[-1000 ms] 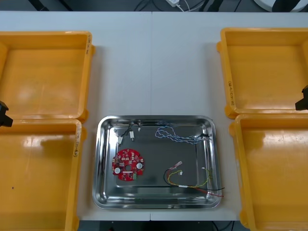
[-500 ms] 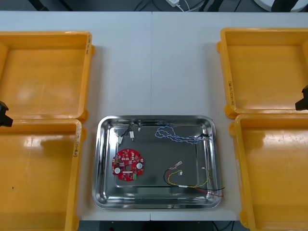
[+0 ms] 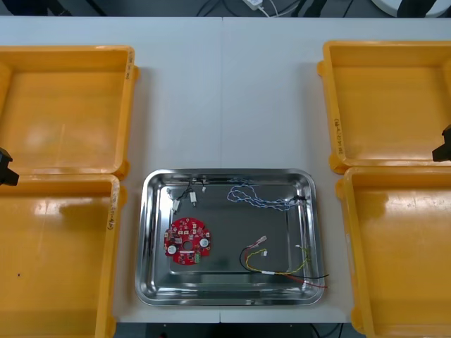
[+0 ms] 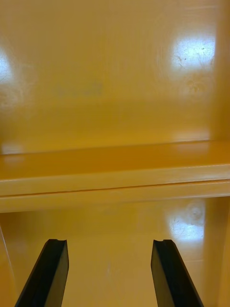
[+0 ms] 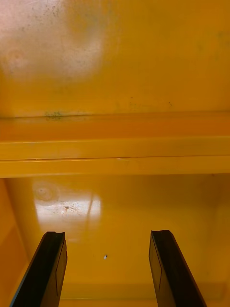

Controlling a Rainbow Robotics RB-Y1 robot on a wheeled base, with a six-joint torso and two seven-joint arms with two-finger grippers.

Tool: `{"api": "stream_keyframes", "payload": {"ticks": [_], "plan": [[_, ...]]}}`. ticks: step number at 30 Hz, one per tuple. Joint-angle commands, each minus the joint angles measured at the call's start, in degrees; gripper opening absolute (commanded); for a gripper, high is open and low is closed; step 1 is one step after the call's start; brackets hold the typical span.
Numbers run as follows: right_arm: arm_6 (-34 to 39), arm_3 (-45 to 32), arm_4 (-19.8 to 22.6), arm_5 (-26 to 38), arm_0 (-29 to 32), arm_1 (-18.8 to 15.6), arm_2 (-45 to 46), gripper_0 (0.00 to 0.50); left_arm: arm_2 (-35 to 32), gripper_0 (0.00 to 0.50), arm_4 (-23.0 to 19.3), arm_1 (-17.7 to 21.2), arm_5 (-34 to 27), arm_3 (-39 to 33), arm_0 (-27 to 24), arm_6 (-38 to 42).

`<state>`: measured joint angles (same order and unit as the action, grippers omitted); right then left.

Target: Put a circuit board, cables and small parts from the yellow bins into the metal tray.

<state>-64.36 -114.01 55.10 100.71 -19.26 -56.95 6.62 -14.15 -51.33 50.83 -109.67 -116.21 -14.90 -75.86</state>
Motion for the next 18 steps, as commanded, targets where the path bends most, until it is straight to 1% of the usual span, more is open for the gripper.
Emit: {"api": "stream_keyframes", "payload": {"ticks": [1, 18], "plan": [[0.1, -0.5, -0.2, -0.4, 0.4, -2.8, 2.0, 0.5, -1.9, 0.5, -0.4, 2.8, -0.3, -0.6, 0.8, -4.3], [0.1, -0.5, -0.2, -0.4, 0.4, -2.8, 2.0, 0.5, -1.9, 0.5, -0.4, 2.8, -0.3, -0.6, 0.8, -4.3]]}}
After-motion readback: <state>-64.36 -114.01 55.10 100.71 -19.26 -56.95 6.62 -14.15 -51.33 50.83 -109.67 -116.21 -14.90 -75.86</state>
